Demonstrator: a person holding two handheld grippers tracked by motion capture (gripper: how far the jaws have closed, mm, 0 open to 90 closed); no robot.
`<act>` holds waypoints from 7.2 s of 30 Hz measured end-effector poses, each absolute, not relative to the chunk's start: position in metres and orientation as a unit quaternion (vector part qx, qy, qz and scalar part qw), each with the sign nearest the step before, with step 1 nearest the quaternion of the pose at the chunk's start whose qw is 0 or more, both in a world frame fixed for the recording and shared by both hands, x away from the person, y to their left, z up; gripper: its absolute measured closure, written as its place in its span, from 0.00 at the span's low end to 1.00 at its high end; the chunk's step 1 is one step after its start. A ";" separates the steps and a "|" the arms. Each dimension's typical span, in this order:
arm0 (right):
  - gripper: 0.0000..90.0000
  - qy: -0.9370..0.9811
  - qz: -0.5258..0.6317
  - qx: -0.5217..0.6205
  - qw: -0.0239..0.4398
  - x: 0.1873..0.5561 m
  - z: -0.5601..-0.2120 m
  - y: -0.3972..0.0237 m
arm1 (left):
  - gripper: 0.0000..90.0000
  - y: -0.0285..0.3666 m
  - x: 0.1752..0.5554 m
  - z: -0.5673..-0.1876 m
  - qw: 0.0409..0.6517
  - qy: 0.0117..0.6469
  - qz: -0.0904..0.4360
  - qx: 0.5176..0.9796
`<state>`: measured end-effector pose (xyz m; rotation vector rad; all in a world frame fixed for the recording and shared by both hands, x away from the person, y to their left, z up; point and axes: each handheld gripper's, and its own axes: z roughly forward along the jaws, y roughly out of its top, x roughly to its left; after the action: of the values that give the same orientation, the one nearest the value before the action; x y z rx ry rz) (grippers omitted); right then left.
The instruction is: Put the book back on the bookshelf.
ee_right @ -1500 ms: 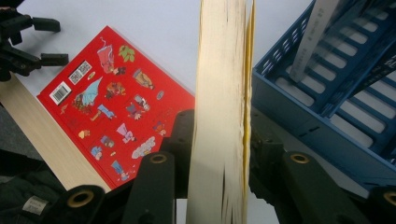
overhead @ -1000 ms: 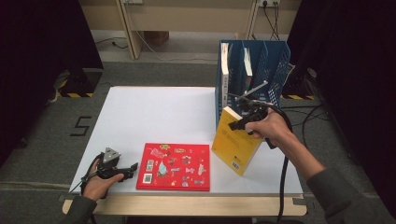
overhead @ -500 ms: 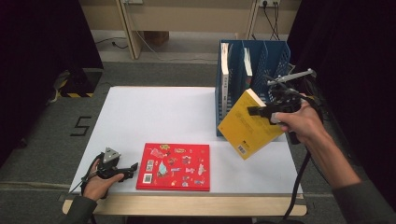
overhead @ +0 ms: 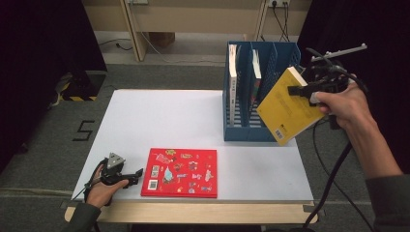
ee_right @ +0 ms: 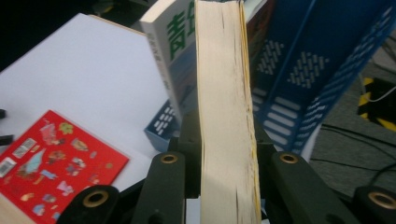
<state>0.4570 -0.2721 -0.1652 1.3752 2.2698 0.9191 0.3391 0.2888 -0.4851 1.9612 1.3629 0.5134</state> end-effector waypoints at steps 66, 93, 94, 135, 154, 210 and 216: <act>0.79 0.683 0.370 0.617 0.126 0.621 -0.289 -0.245 | 0.12 0.288 0.339 -0.486 0.346 0.526 0.200 0.751; 0.65 0.678 0.428 0.592 0.085 0.599 -0.274 -0.256 | 0.12 0.288 0.338 -0.486 0.347 0.526 0.200 0.750; 0.65 0.678 0.430 0.589 0.086 0.598 -0.272 -0.258 | 0.12 0.288 0.338 -0.486 0.347 0.526 0.201 0.750; 0.56 0.694 0.392 0.593 0.113 0.585 -0.300 -0.268 | 0.12 0.288 0.338 -0.487 0.348 0.525 0.201 0.750; 0.40 0.697 0.413 0.575 0.119 0.532 -0.305 -0.284 | 0.12 0.288 0.339 -0.487 0.347 0.524 0.201 0.751; 0.28 0.741 0.450 0.496 0.050 0.427 -0.380 -0.222 | 0.12 0.289 0.339 -0.486 0.346 0.522 0.197 0.754; 0.27 0.744 0.447 0.496 0.039 0.421 -0.385 -0.218 | 0.12 0.289 0.339 -0.486 0.346 0.522 0.197 0.754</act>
<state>0.4210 -0.2184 -0.3853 1.5191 2.2808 1.3689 0.3388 0.2892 -0.4860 1.9561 1.3550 0.5123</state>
